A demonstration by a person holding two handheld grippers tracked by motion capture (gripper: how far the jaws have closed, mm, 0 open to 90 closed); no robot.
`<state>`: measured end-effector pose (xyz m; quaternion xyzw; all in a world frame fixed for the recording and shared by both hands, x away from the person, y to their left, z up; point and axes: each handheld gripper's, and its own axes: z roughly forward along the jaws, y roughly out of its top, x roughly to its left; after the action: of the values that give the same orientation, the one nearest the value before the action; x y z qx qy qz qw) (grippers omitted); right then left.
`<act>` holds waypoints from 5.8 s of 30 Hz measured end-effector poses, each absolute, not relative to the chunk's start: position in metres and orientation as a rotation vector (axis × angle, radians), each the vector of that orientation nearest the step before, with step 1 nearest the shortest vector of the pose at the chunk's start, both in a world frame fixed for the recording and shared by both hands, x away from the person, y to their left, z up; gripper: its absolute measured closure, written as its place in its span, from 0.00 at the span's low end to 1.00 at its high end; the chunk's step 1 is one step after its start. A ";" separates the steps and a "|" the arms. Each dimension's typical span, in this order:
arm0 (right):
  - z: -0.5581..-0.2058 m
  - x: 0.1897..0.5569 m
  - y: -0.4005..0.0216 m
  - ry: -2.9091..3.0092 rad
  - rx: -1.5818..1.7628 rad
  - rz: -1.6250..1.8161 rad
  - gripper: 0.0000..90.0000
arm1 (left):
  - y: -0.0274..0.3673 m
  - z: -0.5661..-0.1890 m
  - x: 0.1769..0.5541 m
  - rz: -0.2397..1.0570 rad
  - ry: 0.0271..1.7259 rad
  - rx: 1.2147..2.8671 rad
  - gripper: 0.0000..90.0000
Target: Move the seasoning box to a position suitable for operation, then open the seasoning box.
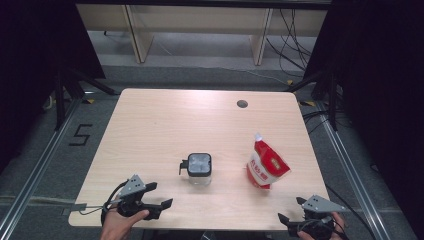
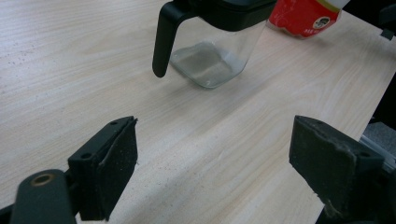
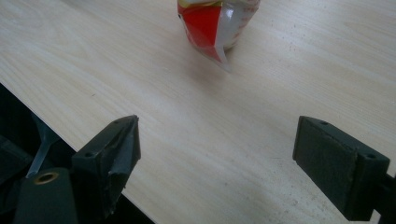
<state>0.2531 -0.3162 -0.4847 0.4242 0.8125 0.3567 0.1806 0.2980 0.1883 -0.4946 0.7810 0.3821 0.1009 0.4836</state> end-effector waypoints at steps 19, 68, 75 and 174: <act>-0.486 0.254 -0.314 2.309 1.204 1.055 0.18 | 0.181 -0.500 0.333 0.312 0.924 1.945 0.29; -0.485 0.253 -0.311 2.308 1.144 1.082 0.25 | 0.145 -0.500 0.364 0.458 0.700 2.044 0.82; -0.483 0.251 -0.306 2.327 1.130 1.107 0.27 | 0.143 -0.500 0.350 0.430 0.686 2.046 0.82; -0.478 0.261 -0.235 2.421 0.743 1.161 0.53 | 0.138 -0.459 0.315 0.427 0.721 1.927 0.99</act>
<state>0.2605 -0.2350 -0.4781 0.2624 0.8553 0.4102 0.1767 0.3152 0.1376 -0.4587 0.7957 0.2977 0.1764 0.4971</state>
